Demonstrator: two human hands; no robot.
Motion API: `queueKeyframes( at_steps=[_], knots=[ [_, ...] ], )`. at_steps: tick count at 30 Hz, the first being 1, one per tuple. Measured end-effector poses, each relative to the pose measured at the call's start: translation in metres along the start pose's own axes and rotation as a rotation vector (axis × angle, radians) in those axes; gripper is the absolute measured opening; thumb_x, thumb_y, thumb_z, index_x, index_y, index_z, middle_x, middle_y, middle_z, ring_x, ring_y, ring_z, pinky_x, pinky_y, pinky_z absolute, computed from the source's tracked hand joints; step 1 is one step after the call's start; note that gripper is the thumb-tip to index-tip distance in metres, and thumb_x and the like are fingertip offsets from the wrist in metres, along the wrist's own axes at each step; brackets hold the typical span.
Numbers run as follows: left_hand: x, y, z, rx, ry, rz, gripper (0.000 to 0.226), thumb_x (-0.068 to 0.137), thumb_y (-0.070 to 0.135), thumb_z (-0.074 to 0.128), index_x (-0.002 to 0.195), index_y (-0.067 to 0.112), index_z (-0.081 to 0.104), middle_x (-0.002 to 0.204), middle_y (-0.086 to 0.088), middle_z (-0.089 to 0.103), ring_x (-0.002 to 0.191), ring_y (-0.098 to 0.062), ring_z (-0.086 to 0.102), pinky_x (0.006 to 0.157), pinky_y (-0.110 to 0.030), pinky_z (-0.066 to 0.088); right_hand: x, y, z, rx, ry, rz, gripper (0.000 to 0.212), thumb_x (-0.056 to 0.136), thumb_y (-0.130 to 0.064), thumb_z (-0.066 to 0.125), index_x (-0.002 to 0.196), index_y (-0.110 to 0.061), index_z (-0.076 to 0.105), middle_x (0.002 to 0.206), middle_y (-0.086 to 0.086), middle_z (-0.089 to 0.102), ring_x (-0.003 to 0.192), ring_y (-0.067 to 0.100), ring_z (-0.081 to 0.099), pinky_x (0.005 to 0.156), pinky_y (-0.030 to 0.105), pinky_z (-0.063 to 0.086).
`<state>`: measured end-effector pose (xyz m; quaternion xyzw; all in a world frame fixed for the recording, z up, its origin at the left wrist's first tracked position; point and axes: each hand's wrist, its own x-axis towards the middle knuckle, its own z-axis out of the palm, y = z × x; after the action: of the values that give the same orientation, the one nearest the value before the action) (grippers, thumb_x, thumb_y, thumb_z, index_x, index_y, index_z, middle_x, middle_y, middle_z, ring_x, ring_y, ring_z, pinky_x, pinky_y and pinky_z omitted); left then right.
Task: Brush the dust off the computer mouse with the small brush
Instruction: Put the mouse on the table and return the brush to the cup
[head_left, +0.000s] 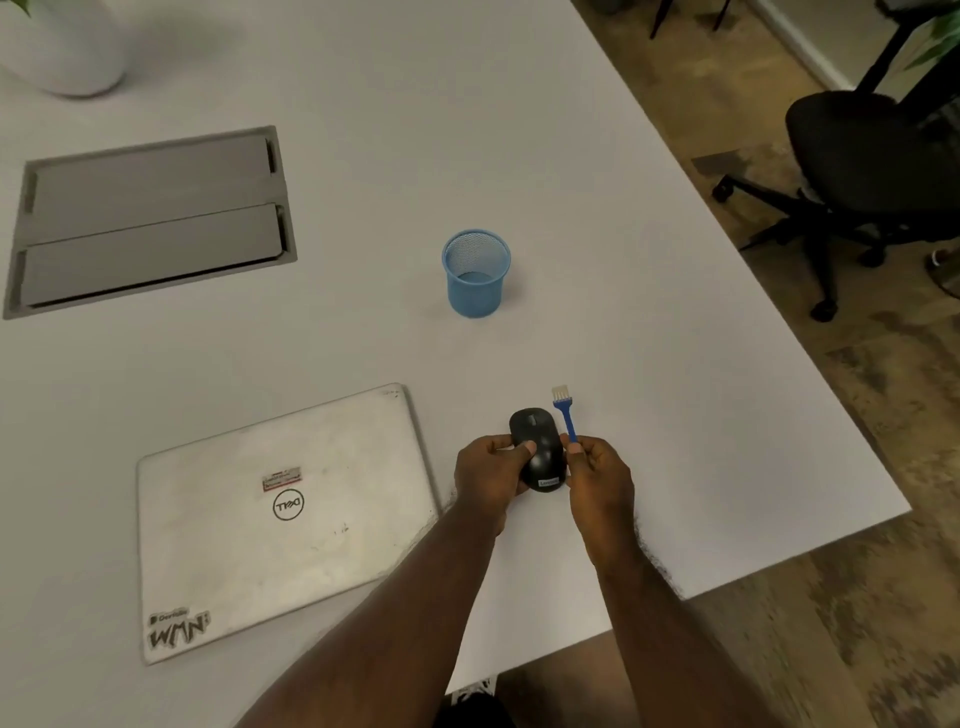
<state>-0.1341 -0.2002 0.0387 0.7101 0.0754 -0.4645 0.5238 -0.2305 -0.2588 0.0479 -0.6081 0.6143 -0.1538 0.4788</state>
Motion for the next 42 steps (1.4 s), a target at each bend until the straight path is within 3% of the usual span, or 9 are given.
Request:
queueKeyframes(
  at_steps=[2,7,12,17,22,27,30,34,42],
  knots=[
    [0.002,-0.004,0.005,0.051,0.033,0.023,0.023,0.084,0.021,0.071,0.104,0.011,0.066,0.095,-0.008,0.072,0.084,-0.025,0.071,0.068,-0.029,0.06,0.004,0.001,-0.001,-0.003,0.0,0.004,0.022,0.101,-0.021,0.048,0.109,-0.014,0.067,0.097,0.0,0.067,0.09,0.02,0.063,0.081,0.03,0.052],
    [0.007,-0.01,0.01,0.129,0.068,0.027,0.035,0.081,0.026,0.074,0.112,0.013,0.064,0.097,-0.005,0.071,0.087,-0.023,0.069,0.079,-0.039,0.06,0.011,0.006,-0.004,-0.014,-0.03,0.0,0.018,0.101,-0.021,0.05,0.104,-0.019,0.067,0.094,-0.002,0.066,0.09,0.02,0.064,0.086,0.035,0.055],
    [0.001,0.0,0.001,0.195,0.101,0.113,0.029,0.081,0.03,0.071,0.107,0.025,0.057,0.091,-0.001,0.067,0.086,-0.021,0.066,0.083,-0.038,0.057,0.017,0.004,-0.017,-0.057,-0.007,-0.078,0.022,0.1,-0.02,0.052,0.11,-0.013,0.069,0.1,0.0,0.067,0.092,0.018,0.06,0.074,0.018,0.043],
    [-0.007,0.018,-0.042,0.382,0.208,0.436,0.021,0.09,0.018,0.056,0.108,0.023,0.064,0.1,0.004,0.062,0.085,-0.012,0.063,0.072,-0.015,0.048,0.032,-0.013,-0.03,-0.007,0.045,-0.179,0.02,0.095,-0.019,0.061,0.111,-0.015,0.072,0.103,0.006,0.072,0.093,0.024,0.065,0.084,0.037,0.052],
    [0.0,0.024,-0.1,0.605,0.346,0.736,0.038,0.083,0.017,0.051,0.119,0.016,0.062,0.115,0.001,0.063,0.109,-0.019,0.059,0.098,-0.027,0.041,0.045,-0.069,-0.024,0.096,0.041,-0.243,0.008,0.09,-0.018,0.069,0.097,-0.018,0.07,0.088,0.004,0.073,0.08,0.02,0.067,0.078,0.032,0.054],
    [0.015,0.021,-0.147,1.1,0.472,0.68,0.063,0.081,0.038,0.038,0.141,0.019,0.046,0.151,-0.008,0.041,0.139,-0.034,0.038,0.105,-0.055,0.033,0.066,-0.131,-0.006,0.023,0.063,-0.394,0.012,0.09,-0.017,0.067,0.099,-0.013,0.073,0.087,0.005,0.074,0.08,0.017,0.067,0.071,0.013,0.05],
    [0.02,0.015,-0.168,1.301,0.489,0.635,0.062,0.088,0.039,0.039,0.146,0.015,0.04,0.155,-0.015,0.032,0.141,-0.04,0.031,0.101,-0.065,0.031,0.081,-0.162,0.012,-0.062,0.098,-0.493,0.018,0.09,-0.012,0.063,0.103,-0.009,0.074,0.096,0.01,0.076,0.091,0.024,0.07,0.084,0.024,0.053],
    [0.027,0.005,-0.187,1.407,0.486,0.654,0.061,0.094,0.039,0.04,0.147,0.009,0.038,0.156,-0.019,0.027,0.141,-0.043,0.029,0.098,-0.068,0.028,0.093,-0.186,0.035,-0.228,0.103,-0.61,0.022,0.092,-0.006,0.057,0.107,-0.003,0.073,0.107,0.012,0.073,0.1,0.025,0.067,0.079,0.007,0.036],
    [0.034,-0.006,-0.196,1.452,0.415,0.627,0.064,0.092,0.042,0.032,0.148,0.011,0.036,0.158,-0.017,0.026,0.141,-0.042,0.03,0.098,-0.069,0.027,0.11,-0.193,0.061,-0.589,0.015,-0.68,0.031,0.097,-0.008,0.049,0.122,-0.006,0.067,0.121,0.016,0.068,0.11,0.032,0.064,0.089,0.033,0.049]
  ],
)
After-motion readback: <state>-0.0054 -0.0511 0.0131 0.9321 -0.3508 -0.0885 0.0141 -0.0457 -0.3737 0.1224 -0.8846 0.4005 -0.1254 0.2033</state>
